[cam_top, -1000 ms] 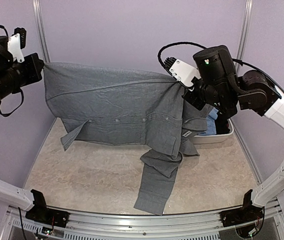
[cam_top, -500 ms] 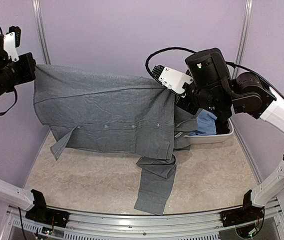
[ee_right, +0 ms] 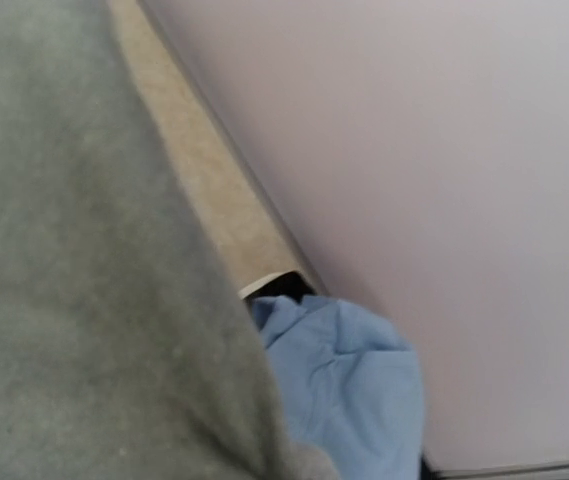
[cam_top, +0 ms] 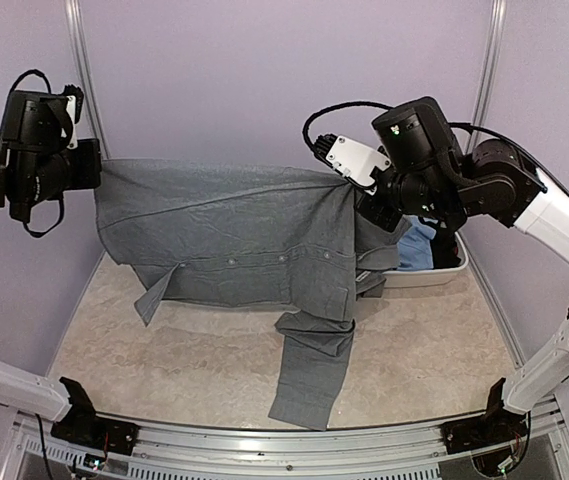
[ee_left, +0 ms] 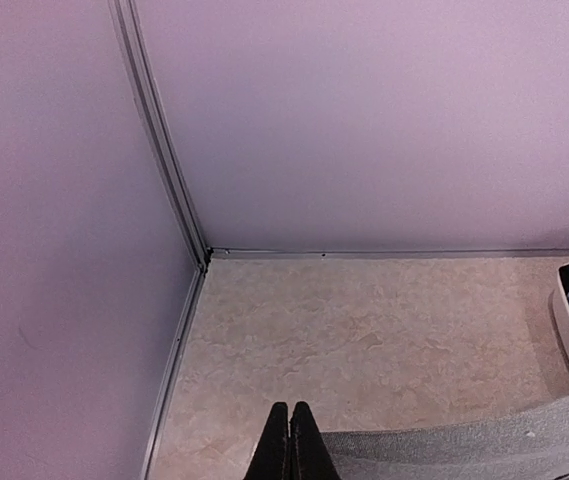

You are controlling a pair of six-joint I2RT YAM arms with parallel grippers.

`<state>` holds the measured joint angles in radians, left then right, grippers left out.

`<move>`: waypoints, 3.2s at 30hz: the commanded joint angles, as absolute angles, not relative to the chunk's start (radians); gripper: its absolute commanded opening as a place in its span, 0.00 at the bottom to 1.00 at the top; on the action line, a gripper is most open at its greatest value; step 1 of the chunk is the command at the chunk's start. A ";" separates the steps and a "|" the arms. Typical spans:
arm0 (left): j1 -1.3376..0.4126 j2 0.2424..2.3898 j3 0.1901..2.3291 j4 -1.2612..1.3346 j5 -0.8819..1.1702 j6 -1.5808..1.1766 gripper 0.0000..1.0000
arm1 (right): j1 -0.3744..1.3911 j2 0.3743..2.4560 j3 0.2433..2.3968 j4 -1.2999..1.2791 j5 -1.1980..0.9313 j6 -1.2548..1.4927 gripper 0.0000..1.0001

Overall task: Fold and stack the long sleeve shirts
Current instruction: Flatten out the 1/3-folded shirt at the center of the board.

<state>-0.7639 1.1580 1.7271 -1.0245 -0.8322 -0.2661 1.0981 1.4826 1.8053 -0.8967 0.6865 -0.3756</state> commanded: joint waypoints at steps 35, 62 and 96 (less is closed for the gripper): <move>-0.831 1.142 1.334 -1.109 -0.513 -0.338 0.00 | 1.107 1.546 1.230 -0.766 -0.348 -0.208 0.31; -0.549 1.163 1.362 -0.871 -0.308 -0.251 0.00 | 0.974 1.351 0.996 -0.699 -0.438 -0.029 0.83; -0.405 1.013 1.596 -0.920 -0.277 -0.202 0.00 | 0.996 1.283 1.436 -1.011 -0.159 -0.023 0.00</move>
<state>-0.4107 1.0679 1.5311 -0.8871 -0.2569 -0.2005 0.9802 1.2922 1.3689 -0.8631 -0.2012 -0.0353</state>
